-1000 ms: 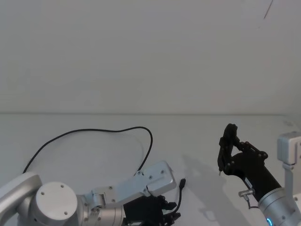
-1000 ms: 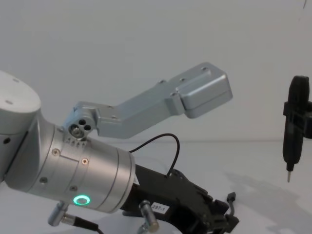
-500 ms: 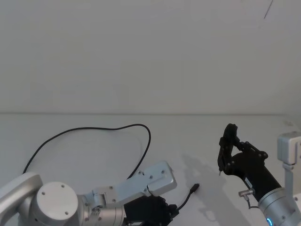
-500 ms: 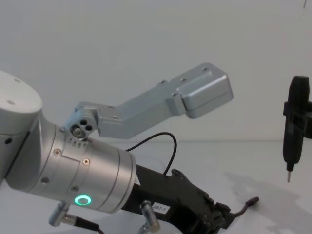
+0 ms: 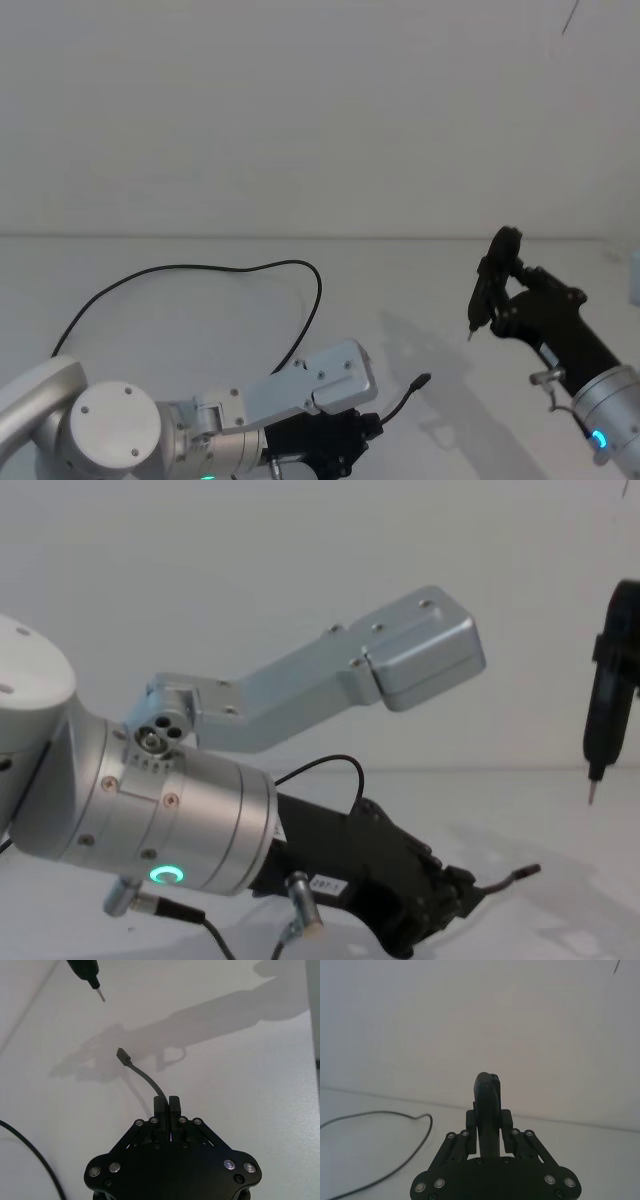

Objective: Pick up the data cable with the one hand.

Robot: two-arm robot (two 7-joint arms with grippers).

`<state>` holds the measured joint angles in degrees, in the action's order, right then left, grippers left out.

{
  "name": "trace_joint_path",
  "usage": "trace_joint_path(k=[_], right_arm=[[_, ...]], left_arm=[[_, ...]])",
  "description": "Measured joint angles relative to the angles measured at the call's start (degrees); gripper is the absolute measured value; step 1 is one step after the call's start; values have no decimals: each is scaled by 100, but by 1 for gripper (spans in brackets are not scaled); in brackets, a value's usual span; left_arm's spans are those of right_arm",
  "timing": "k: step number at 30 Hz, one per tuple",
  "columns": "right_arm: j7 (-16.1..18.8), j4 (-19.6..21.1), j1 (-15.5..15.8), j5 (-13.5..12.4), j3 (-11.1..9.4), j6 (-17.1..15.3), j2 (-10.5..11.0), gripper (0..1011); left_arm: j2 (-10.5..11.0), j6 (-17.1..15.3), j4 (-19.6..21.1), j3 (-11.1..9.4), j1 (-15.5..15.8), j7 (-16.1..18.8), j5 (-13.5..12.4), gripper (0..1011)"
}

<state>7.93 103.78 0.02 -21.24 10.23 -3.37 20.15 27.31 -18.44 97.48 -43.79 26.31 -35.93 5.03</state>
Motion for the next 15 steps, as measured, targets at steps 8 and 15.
trace_joint_path(k=[8, 15], right_arm=[[313, 256, -84, -526, -306, -288, 134, 283], [455, 330, -147, -842, -456, -480, 205, 283]], left_arm=[[113, 432, 91, -2, 35, 101, -288, 54], [215, 789, 177, 16, 72, 228, -572, 54]])
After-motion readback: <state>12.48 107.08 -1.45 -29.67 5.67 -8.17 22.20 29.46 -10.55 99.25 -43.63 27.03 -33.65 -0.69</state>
